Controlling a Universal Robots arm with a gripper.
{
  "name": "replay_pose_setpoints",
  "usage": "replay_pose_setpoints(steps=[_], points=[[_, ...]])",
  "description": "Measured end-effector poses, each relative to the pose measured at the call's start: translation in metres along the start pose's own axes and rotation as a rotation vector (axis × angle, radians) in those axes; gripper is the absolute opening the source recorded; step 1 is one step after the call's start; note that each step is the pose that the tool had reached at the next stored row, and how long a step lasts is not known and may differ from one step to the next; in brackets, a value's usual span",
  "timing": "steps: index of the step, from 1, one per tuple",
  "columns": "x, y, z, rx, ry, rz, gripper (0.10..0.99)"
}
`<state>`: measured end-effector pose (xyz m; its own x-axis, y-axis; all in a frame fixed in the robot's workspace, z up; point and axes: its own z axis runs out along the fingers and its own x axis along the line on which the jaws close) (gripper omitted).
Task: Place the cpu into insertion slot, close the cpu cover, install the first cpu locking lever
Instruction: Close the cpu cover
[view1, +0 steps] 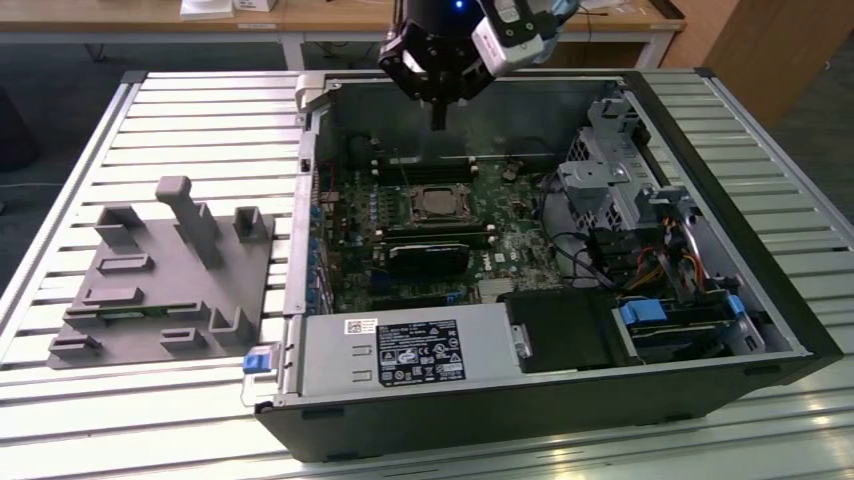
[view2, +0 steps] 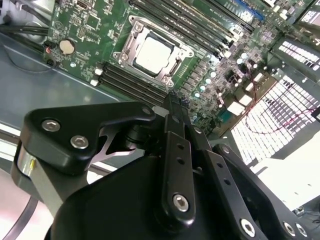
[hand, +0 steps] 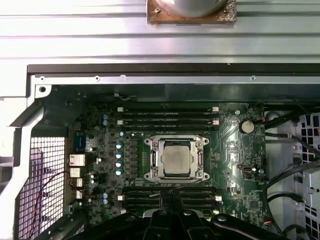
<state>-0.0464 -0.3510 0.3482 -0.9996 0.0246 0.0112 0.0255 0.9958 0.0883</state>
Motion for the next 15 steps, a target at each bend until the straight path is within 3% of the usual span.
replay_pose_setpoints(steps=[8, 15], points=[[0.0055, -0.0004, 0.0050, 0.000, -0.0017, 0.000, 0.106], [0.0089, -0.0002, 0.0165, 0.000, -0.0019, -0.001, 0.106]])
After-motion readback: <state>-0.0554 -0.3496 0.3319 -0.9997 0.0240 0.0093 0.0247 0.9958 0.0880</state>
